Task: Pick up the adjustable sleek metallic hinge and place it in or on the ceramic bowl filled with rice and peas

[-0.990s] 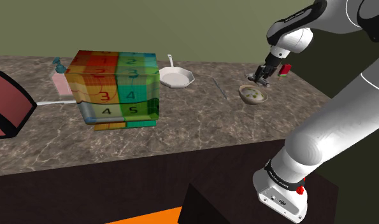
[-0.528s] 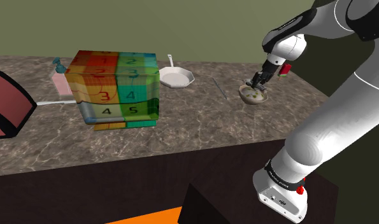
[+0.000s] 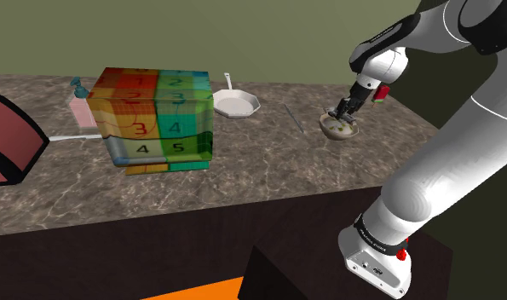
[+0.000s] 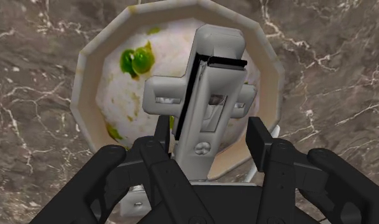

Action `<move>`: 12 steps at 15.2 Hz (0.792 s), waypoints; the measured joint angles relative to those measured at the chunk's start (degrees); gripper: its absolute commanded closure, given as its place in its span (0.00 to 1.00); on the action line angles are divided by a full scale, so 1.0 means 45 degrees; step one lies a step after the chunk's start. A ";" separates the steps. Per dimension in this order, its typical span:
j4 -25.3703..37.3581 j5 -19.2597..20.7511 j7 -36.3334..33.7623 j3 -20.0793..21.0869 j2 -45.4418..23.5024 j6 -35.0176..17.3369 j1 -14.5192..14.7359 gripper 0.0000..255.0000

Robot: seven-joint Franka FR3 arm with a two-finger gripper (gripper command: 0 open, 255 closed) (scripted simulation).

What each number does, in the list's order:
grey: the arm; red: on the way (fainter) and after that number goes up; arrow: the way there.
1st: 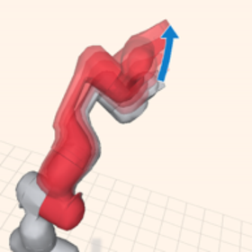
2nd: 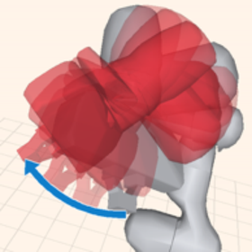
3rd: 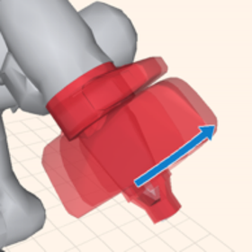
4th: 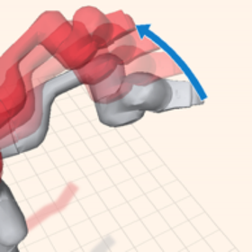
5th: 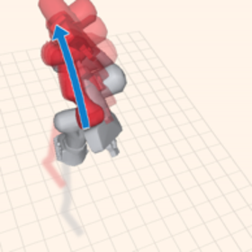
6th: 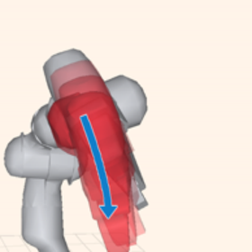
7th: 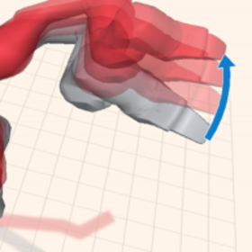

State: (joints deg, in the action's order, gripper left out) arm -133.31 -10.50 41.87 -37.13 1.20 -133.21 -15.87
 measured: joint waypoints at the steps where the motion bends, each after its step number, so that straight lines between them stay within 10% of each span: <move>1: 0.0000 -0.0001 0.0001 0.0000 -0.0001 -0.0001 0.0000 0.00; 12: 0.0600 0.1015 -0.0694 0.0012 0.1090 0.1392 -0.0148 0.00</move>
State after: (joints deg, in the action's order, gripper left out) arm -130.61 -5.93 38.74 -37.08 6.10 -126.94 -16.53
